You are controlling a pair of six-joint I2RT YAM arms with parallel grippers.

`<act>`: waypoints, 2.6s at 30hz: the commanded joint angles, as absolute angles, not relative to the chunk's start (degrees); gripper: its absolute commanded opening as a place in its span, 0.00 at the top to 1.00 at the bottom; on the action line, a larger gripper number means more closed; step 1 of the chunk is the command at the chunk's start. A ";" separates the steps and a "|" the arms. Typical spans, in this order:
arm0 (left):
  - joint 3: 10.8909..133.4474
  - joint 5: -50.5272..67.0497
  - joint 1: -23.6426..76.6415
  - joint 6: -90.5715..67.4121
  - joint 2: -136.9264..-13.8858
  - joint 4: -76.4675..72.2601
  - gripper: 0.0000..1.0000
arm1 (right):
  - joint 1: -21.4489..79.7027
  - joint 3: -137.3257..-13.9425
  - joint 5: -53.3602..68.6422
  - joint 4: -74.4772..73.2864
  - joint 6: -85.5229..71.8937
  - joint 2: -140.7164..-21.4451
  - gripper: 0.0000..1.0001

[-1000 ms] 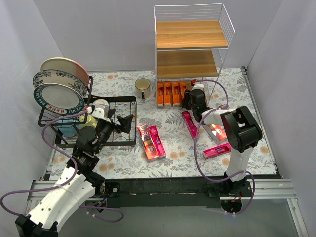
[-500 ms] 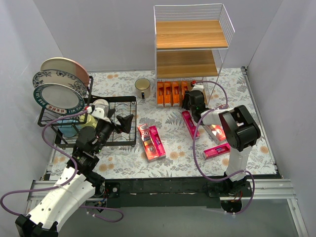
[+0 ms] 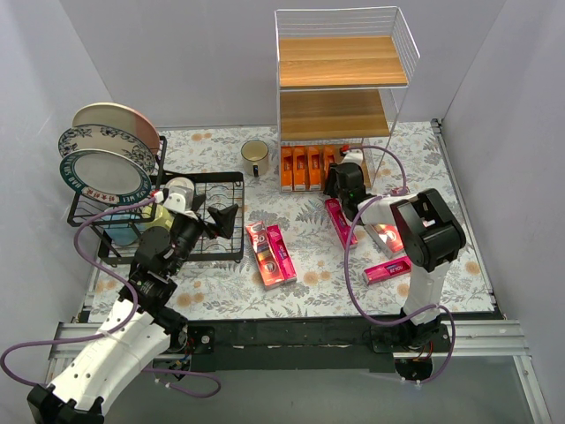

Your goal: Place and organize the toothpastes onto the shelf

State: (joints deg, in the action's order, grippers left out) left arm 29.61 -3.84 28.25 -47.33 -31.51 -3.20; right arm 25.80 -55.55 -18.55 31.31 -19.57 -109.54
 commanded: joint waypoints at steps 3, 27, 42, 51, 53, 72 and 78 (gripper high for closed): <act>30.94 -3.95 28.39 -46.50 -30.32 -2.72 0.02 | 26.72 -54.58 -20.65 32.87 -20.92 -106.61 0.57; 31.03 -4.22 28.39 -46.49 -30.32 -2.64 0.02 | 27.51 -49.22 -19.87 29.45 -20.75 -94.93 0.28; 31.11 -3.52 28.39 -46.58 -30.59 -2.72 0.02 | 16.36 -37.27 -9.69 0.89 -18.10 -69.97 0.04; 31.20 -2.73 28.39 -46.67 -31.11 -2.99 0.02 | 4.48 -32.52 -0.45 -4.56 -17.67 -64.86 0.03; 31.29 -2.64 28.39 -46.67 -31.11 -2.99 0.02 | 4.31 -32.43 1.57 -5.01 -17.40 -66.61 0.03; 31.29 -2.29 28.39 -46.67 -31.38 -3.08 0.02 | 16.87 -24.62 -11.39 -8.53 -21.26 -58.99 0.18; 31.29 -2.46 28.39 -46.58 -31.46 -2.99 0.02 | 19.86 -23.20 -17.75 -9.13 -25.56 -56.25 0.21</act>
State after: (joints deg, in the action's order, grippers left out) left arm 29.63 -2.72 28.25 -47.33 -31.46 -3.18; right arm 18.20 -23.66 -10.33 -9.13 -21.50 -57.69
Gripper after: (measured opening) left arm 0.981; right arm 0.793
